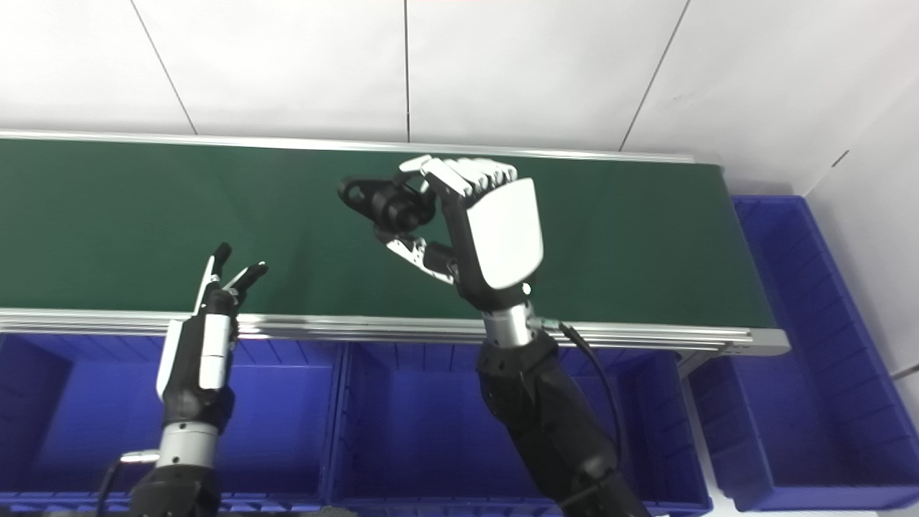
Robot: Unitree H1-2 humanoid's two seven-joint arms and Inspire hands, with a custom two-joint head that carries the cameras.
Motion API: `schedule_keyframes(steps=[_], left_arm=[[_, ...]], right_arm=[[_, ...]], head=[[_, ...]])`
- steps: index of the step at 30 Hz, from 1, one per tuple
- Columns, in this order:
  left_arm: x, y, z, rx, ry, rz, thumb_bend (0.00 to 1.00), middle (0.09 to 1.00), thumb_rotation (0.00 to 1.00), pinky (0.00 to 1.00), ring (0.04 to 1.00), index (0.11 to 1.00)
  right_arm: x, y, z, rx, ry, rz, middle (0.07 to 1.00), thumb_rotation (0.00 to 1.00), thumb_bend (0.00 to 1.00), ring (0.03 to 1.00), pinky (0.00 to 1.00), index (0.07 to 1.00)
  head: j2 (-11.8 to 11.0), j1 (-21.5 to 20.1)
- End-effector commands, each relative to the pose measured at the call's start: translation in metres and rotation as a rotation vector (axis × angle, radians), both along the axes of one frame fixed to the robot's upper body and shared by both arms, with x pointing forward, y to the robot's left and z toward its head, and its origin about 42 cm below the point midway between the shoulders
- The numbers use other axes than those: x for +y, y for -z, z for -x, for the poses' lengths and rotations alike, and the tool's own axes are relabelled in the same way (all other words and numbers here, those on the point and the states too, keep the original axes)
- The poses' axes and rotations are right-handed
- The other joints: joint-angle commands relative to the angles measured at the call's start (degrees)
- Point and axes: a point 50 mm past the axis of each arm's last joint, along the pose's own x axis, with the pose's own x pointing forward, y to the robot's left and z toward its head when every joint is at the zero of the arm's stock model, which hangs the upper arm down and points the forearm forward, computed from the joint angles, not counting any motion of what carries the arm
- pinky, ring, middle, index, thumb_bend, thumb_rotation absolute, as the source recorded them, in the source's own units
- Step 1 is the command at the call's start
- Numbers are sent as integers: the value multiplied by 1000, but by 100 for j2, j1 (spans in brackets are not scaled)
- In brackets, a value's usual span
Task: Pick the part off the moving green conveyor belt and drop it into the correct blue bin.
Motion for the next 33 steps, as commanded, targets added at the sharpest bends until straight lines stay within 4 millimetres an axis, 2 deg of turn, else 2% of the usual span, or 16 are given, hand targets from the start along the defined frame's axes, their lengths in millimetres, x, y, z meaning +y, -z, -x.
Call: schedule_keyframes(steps=[1,10,19,20,21,25,30,33], left_arm=[[0,-12,-7,-51,13,-3,663,832,1000,1000,921,1000],[0,-15,-6,-45,13,9,687,831,997,1000,942,1000],[-2,-15,-2,-51,5,0,655,826,1000,1000,926,1000],[-2,-16,-2,-53,7,3,646,826,1000,1000,927,1000],[-1,-16,-2,-52,8,4,655,828,1000,1000,932,1000],[1,-17,-1,-54,10,7,677,827,1000,1000,938,1000],[3,-19,-1,-48,17,-11,688,827,1000,1000,941,1000],[3,-19,0,-49,17,-12,692,825,1000,1000,943,1000]], right_arm=[[-5,-16,1,-71,-5,-14,260,134,501,166,126,485],[-34,-10,29,-47,34,43,257,134,500,160,119,486],[-67,25,65,41,-51,194,262,131,506,170,134,485],[-71,28,70,54,-65,219,317,131,509,227,176,485],[-74,32,76,65,-81,241,327,132,510,241,186,485],[-80,46,90,88,-125,277,289,133,510,206,163,484],[-82,62,98,130,-174,302,282,135,511,199,161,483],[-85,71,101,211,-206,350,368,138,505,284,236,484]], head=[[24,-45],[-145,96],[-202,150],[-195,187],[-187,193],[-161,205],[-135,198],[-135,211]])
